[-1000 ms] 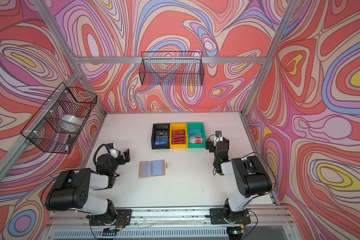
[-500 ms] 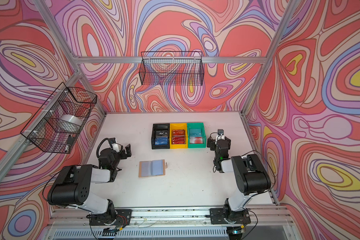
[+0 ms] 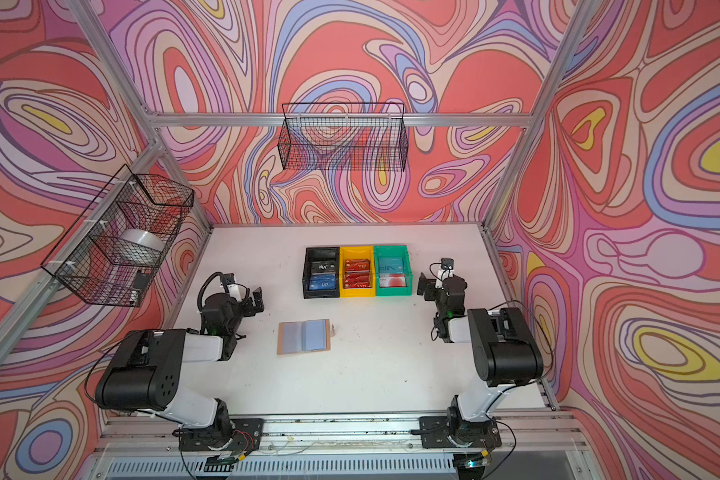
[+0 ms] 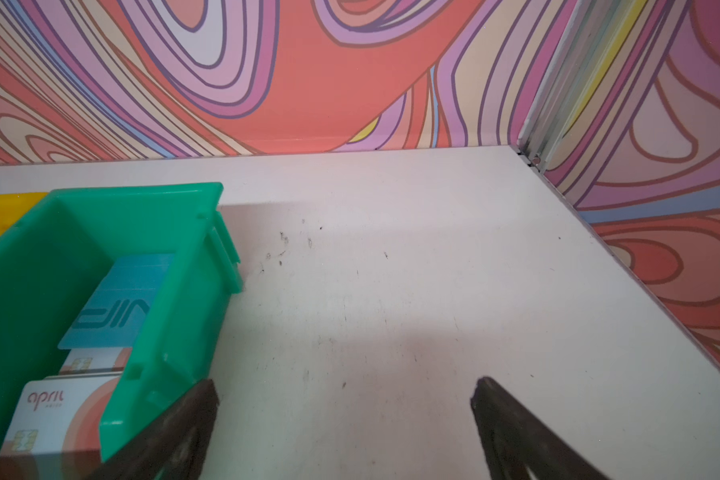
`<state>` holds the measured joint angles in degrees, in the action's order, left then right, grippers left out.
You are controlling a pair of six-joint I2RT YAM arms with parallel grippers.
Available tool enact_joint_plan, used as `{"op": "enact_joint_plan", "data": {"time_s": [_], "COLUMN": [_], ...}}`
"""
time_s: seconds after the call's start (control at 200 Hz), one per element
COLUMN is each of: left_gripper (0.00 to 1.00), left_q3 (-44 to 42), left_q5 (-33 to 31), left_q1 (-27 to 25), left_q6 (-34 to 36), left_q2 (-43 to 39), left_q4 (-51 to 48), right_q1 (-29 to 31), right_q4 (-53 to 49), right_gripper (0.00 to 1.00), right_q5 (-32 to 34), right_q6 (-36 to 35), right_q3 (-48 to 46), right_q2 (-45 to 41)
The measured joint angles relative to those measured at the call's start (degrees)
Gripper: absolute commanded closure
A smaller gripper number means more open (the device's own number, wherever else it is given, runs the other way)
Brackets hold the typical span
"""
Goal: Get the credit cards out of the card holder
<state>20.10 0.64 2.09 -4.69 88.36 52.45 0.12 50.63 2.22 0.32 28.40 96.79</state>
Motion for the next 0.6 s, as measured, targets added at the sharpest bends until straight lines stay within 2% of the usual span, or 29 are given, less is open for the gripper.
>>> {"op": "enact_joint_plan", "data": {"time_s": [0.601], "left_gripper": [0.00], "left_q3": [0.00], "left_q5": [-0.31], "left_q1": [0.00], "left_q6": [0.02], "left_q2": [0.00], "left_q4": [0.00], "right_q1": [0.00], "right_q4": [2.97], "right_gripper": [0.02], "right_q5": [-0.33], "right_q6": [0.02], "right_q3": [-1.05], "right_q2": [0.63]}}
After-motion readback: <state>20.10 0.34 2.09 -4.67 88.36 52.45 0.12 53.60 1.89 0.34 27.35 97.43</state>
